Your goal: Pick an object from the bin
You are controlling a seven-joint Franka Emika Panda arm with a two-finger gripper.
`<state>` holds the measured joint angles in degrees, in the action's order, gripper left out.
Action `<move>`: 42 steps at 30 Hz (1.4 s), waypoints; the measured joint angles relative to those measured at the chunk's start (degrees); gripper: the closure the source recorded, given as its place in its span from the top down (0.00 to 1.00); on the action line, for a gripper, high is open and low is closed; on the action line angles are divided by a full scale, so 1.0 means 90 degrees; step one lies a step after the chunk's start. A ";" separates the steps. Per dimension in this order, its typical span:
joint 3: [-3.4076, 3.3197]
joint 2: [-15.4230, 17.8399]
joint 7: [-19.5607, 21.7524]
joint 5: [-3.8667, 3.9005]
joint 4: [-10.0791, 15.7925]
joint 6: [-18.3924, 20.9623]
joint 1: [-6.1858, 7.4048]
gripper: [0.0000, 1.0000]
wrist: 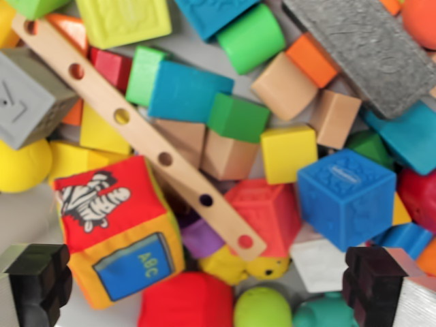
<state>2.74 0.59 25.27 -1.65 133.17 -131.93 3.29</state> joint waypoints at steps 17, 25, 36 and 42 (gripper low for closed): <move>0.0081 0.0284 -0.1272 0.0024 0.1199 -0.0922 0.0225 1.00; 0.0130 0.0350 -0.1923 0.0048 0.1783 -0.1443 0.0364 1.00; 0.0167 -0.0007 -0.2270 0.0124 0.2151 -0.2191 0.0465 1.00; 0.0154 -0.0465 -0.2251 0.0182 0.2153 -0.2617 0.0465 1.00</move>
<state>4.13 -3.60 5.01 -0.01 152.55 -155.48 7.48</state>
